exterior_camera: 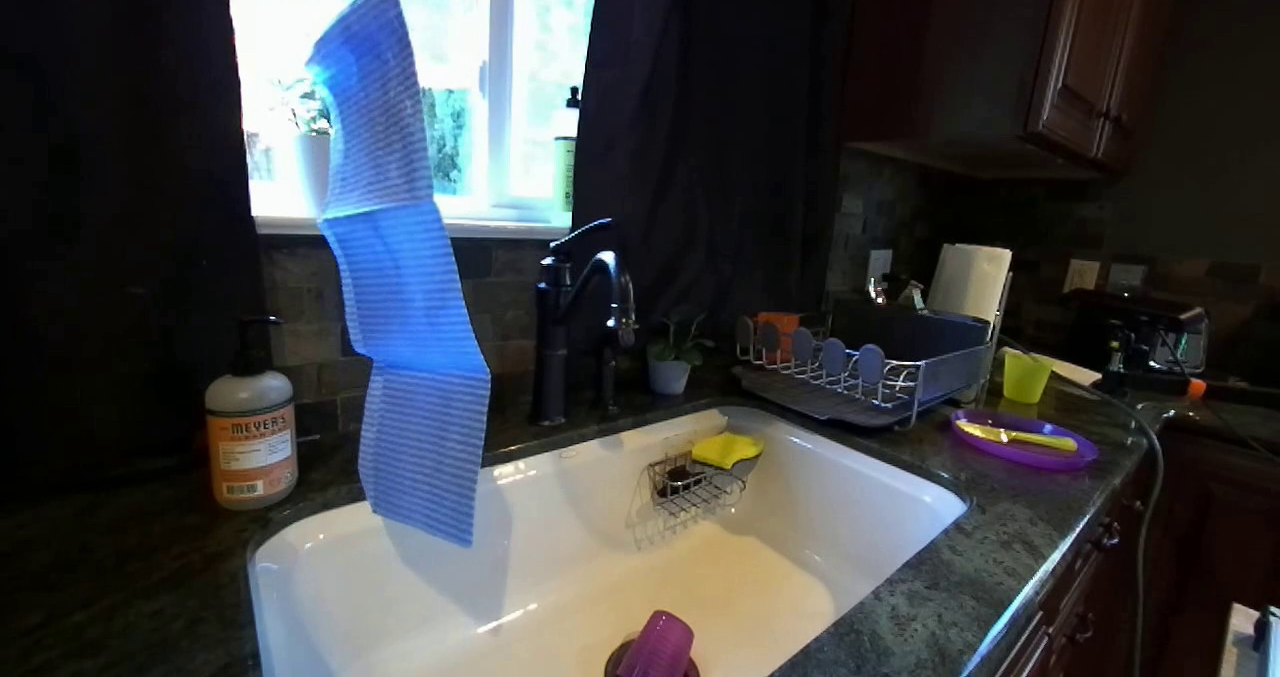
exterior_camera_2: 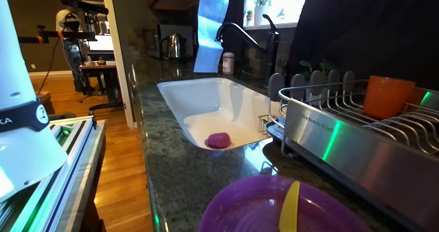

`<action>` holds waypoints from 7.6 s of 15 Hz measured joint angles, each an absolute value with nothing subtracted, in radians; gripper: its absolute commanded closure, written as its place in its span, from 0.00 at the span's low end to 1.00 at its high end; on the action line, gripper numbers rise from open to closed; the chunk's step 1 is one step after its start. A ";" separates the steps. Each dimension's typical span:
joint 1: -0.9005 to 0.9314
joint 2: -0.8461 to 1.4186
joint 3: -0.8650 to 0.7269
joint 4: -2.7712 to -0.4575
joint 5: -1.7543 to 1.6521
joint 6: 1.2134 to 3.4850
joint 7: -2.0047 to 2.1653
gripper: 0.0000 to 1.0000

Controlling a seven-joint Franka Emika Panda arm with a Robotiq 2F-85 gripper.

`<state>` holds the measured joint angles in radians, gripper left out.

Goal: Put the blue object over the tap nozzle

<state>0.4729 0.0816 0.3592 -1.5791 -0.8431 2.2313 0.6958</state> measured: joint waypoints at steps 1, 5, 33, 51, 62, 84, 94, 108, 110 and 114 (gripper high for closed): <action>0.473 0.082 0.359 -1.579 -0.843 2.231 0.697 1.00; 0.466 0.077 0.359 -1.576 -0.839 2.234 0.698 1.00; 0.317 -0.114 0.364 -1.812 -0.799 2.287 0.888 1.00; 0.218 -0.297 0.351 -2.047 -0.792 2.140 1.075 1.00; 0.184 -0.310 0.286 -2.177 -0.738 2.234 1.120 0.99; 0.136 -0.245 0.269 -2.269 -0.604 2.195 0.998 1.00; 0.160 -0.236 0.271 -2.328 -0.563 2.082 0.740 1.00; 0.136 -0.227 0.251 -2.356 -0.551 2.030 0.667 0.37; 0.136 -0.233 0.249 -2.349 -0.523 2.043 0.672 0.22; 0.133 -0.273 0.236 -2.319 -0.468 2.053 0.695 0.00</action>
<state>0.1332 -0.2727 0.2360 -2.3192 -0.4683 2.0531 0.6948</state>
